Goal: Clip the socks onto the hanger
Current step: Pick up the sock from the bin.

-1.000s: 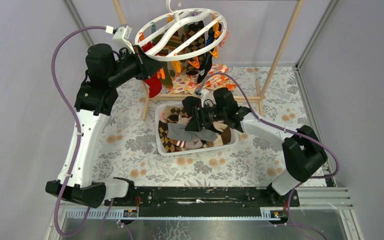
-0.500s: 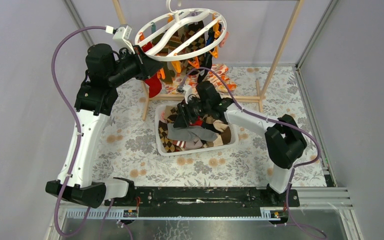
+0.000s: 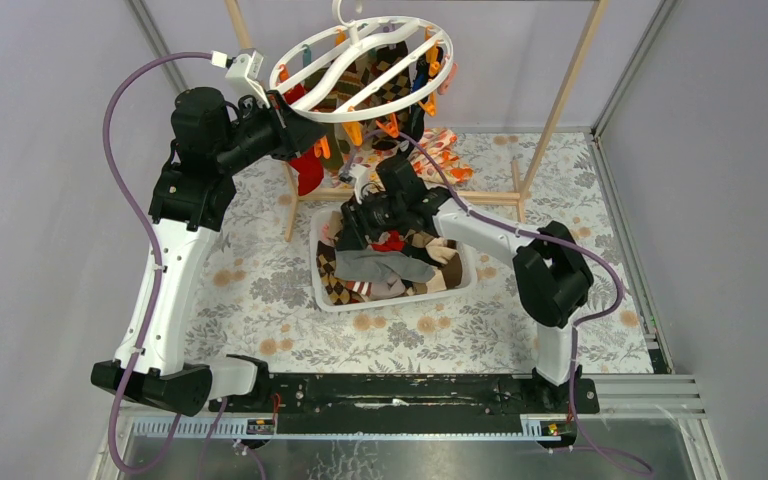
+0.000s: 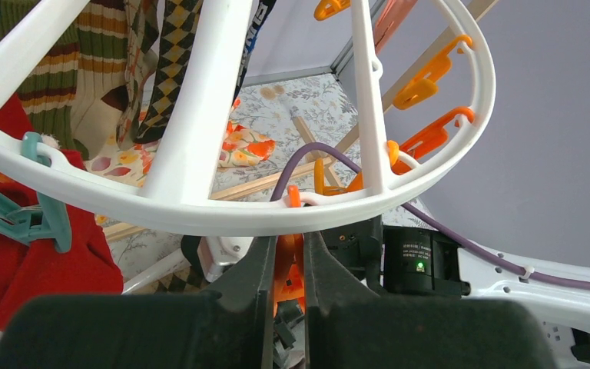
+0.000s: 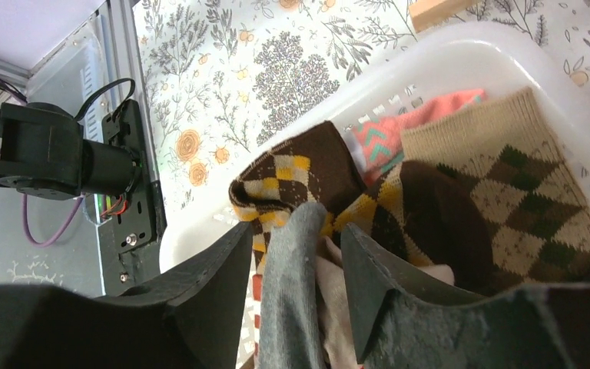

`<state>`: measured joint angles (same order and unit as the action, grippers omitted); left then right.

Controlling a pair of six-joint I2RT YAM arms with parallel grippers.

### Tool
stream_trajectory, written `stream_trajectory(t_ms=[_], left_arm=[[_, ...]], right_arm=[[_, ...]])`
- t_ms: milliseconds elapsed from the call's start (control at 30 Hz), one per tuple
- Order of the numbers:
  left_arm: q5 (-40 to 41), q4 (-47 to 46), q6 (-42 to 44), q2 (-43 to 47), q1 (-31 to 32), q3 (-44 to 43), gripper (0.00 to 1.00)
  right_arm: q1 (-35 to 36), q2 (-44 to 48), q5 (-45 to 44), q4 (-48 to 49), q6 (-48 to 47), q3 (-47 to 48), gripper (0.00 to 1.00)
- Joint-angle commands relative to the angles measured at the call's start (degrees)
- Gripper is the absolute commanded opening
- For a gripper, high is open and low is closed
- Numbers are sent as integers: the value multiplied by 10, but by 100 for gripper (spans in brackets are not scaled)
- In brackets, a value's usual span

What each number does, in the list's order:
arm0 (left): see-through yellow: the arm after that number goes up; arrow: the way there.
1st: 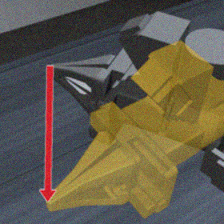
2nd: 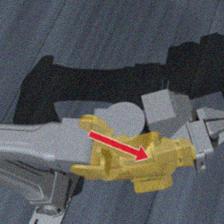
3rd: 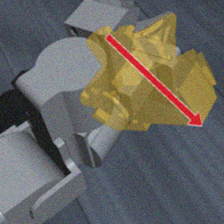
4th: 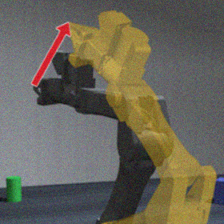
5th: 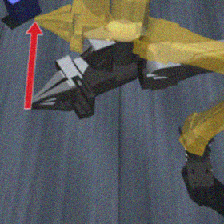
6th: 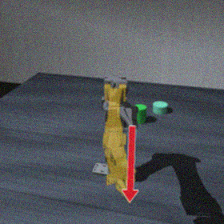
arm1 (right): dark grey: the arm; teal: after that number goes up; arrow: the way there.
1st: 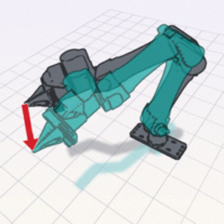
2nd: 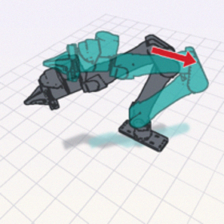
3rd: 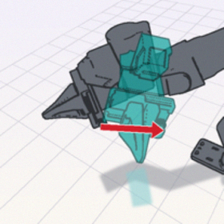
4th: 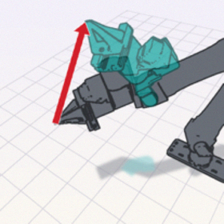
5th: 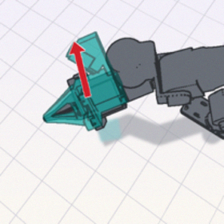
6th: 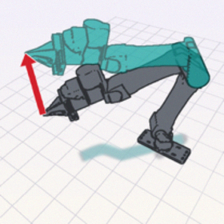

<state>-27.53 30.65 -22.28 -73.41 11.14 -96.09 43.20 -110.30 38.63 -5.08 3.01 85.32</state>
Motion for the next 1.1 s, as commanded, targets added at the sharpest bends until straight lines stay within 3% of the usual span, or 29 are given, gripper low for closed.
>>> stream_trajectory(t_ms=[0, 300, 500, 767, 967, 1067], left_arm=[[-14, 12, 8, 4, -4, -5, 5], [-15, 11, 10, 5, -4, -5, 5], [-16, 12, 11, 5, -4, -3, 5], [-21, 12, 9, 6, -4, -1, 5], [-23, 13, 10, 7, -4, -3, 5], [-28, 14, 10, 5, -4, -4, 5]], right_arm=[[10, -22, 11, -12, -24, 52, 53], [11, -56, 26, -72, -55, 88, 50], [11, -20, 41, -67, -60, 47, 37], [11, 8, 44, -78, -66, 45, 13], [4, 40, 77, -62, -44, 41, 0], [-7, 75, 107, -17, -3, 16, 0]])
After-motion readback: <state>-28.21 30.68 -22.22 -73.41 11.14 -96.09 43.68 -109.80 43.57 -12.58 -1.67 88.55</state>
